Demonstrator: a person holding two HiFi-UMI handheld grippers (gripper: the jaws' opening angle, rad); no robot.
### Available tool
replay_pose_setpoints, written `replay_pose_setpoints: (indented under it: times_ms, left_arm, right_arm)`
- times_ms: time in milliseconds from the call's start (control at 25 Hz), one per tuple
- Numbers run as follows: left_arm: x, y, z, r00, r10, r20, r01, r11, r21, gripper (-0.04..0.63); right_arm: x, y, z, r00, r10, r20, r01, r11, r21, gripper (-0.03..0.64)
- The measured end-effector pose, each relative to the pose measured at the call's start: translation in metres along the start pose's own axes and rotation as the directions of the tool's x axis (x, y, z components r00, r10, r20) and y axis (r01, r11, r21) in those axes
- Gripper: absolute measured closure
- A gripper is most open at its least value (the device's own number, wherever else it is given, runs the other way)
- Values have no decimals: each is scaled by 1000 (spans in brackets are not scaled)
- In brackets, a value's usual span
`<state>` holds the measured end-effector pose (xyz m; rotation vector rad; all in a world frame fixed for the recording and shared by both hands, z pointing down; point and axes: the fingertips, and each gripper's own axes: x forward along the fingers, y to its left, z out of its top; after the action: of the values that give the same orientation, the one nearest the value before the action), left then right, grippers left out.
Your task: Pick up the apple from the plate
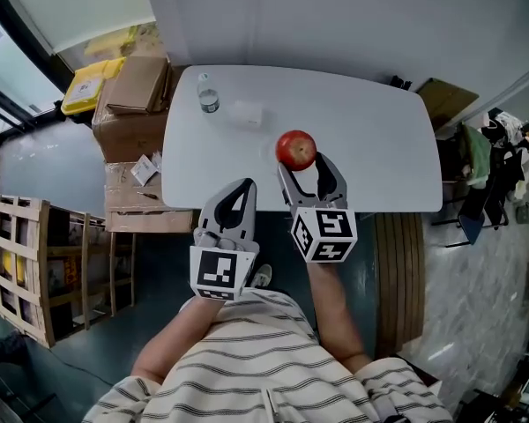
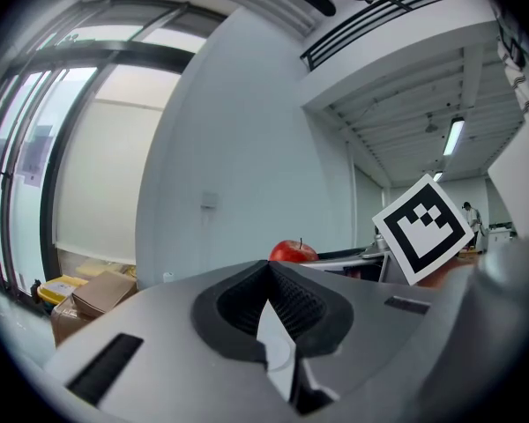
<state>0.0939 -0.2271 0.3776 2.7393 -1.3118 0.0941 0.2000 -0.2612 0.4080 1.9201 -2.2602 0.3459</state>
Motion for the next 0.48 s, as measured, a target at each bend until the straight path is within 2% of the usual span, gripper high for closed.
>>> replay_pose_setpoints:
  times_ms: [480]
  left_arm:
    - [6,5,16,999,6,33,-6,1000,-9,591]
  right_arm:
    - [-18,11,28,999,0,41,2,1000,-26,288]
